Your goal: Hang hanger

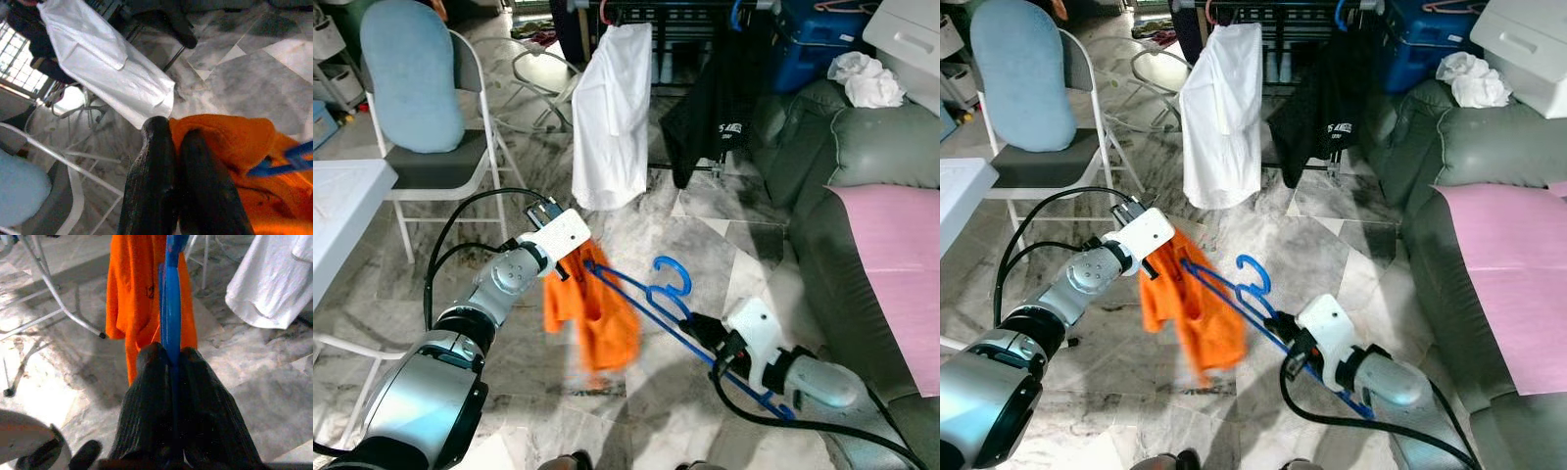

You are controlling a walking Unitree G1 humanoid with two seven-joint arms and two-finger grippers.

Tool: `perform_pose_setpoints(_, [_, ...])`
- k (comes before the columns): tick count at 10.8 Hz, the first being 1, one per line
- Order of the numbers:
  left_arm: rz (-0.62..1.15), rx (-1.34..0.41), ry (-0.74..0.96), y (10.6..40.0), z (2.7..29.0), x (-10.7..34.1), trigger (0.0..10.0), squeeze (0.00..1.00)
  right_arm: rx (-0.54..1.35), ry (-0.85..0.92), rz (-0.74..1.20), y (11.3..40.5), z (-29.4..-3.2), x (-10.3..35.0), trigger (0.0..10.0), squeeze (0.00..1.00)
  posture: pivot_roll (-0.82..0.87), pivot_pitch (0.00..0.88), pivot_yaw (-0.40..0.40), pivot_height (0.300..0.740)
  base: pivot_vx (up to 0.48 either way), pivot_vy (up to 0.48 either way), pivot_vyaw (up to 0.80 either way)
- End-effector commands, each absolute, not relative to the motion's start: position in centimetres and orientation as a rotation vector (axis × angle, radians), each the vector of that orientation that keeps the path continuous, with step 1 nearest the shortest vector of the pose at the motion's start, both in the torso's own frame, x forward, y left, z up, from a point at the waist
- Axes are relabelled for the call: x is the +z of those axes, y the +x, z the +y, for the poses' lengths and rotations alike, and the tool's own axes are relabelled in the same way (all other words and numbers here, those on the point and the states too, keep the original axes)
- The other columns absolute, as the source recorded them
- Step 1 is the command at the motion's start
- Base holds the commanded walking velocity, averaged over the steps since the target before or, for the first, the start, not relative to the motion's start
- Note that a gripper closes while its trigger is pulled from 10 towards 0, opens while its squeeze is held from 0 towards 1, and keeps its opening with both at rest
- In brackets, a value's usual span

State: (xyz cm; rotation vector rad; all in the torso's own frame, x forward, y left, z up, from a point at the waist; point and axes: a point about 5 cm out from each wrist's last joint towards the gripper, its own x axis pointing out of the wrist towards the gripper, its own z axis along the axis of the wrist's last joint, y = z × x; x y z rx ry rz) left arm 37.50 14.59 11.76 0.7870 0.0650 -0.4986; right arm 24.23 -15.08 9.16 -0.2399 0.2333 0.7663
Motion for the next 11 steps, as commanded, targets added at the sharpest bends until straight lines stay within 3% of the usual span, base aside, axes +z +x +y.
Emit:
perform_pose_setpoints(1, [0.046, -0.496, 0.776, 37.6, 14.8, 12.1, 10.0, 0.0, 0.749, -0.256, 0.218, 24.5, -15.4, 9.4, 10.0, 0.0, -0.18, 0.129, 0.069, 0.74, 0.0, 0.0, 0.0])
perform_pose_setpoints(6, [0.029, -0.568, 0.779, 37.2, 14.4, 12.1, 10.0, 0.0, 0.681, -0.293, 0.224, 24.7, -16.8, 8.9, 10.0, 0.0, -0.2, 0.13, 0.07, 0.74, 0.0, 0.0, 0.0])
perform_pose_setpoints(8, [-0.063, -0.79, 0.765, 35.8, 12.0, 11.7, 10.0, 0.0, 0.661, -0.297, 0.218, 25.3, -16.6, 8.6, 10.0, 0.0, -0.19, 0.131, 0.07, 0.74, 0.0, 0.0, 0.0])
perform_pose_setpoints(11, [-0.147, -0.907, 0.731, 34.7, 10.5, 11.9, 10.0, 0.0, 0.662, -0.314, 0.208, 26.0, -16.3, 8.4, 10.0, 0.0, -0.19, 0.131, 0.066, 0.74, 0.0, 0.0, 0.0])
